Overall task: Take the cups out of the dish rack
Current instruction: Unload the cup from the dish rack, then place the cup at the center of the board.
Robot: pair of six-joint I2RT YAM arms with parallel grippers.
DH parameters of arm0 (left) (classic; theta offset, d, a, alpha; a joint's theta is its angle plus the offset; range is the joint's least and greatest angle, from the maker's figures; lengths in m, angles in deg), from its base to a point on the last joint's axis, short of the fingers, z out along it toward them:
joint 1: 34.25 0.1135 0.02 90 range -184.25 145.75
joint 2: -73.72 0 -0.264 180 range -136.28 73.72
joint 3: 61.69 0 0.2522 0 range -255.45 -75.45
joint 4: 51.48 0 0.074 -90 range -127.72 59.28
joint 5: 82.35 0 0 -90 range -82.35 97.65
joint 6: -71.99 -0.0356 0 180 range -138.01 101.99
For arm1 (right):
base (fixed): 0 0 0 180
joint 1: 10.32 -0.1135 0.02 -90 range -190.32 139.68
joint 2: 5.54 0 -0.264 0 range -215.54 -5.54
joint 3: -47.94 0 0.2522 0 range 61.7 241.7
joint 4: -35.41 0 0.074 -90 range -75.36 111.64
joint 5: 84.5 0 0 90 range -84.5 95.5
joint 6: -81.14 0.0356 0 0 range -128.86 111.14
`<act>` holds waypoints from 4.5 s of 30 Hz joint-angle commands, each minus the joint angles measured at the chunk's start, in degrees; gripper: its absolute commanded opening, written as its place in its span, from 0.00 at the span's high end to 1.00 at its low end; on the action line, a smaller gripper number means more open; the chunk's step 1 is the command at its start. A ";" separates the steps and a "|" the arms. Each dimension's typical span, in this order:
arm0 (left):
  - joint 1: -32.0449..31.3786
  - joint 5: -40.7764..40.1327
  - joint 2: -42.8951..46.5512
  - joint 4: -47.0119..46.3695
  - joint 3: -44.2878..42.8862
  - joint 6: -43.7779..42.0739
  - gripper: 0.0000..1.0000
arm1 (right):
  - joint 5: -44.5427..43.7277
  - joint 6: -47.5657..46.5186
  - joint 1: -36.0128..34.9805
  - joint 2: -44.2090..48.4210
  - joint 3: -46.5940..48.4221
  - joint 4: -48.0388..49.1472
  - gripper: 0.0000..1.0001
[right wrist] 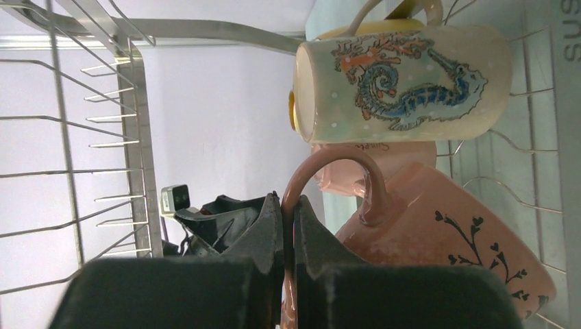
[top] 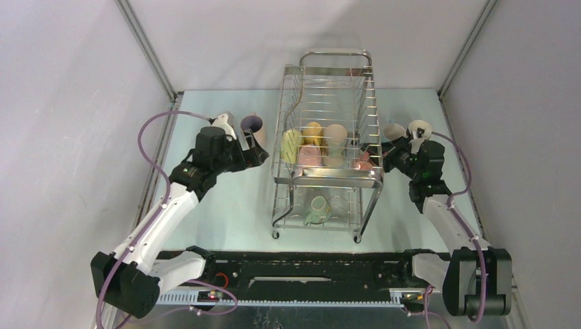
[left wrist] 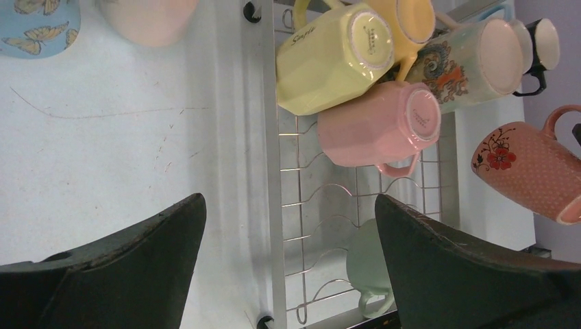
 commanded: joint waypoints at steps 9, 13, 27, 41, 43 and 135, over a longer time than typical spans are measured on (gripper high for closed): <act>2.22 1.34 1.19 1.92 -11.72 -2.04 0.00 | 1.04 -2.84 8.96 7.71 4.22 -4.55 1.00; 3.52 2.04 0.83 2.86 -15.32 -2.68 0.00 | 1.42 -4.09 12.26 8.78 7.26 -7.54 1.00; 4.49 5.64 -2.57 5.11 -28.50 -2.84 0.00 | 1.25 -6.04 18.21 9.14 21.36 -15.38 1.00; 4.25 14.04 -9.34 5.98 -46.78 -3.30 0.00 | 2.87 -4.54 19.43 6.94 40.55 -20.13 1.00; 3.87 15.64 -10.20 6.21 -49.01 -4.31 0.00 | 3.99 -3.79 19.39 6.22 42.95 -19.25 1.00; -10.95 67.49 -19.05 -50.39 -43.86 23.72 0.64 | 35.87 36.13 -21.68 -33.33 83.94 35.61 1.00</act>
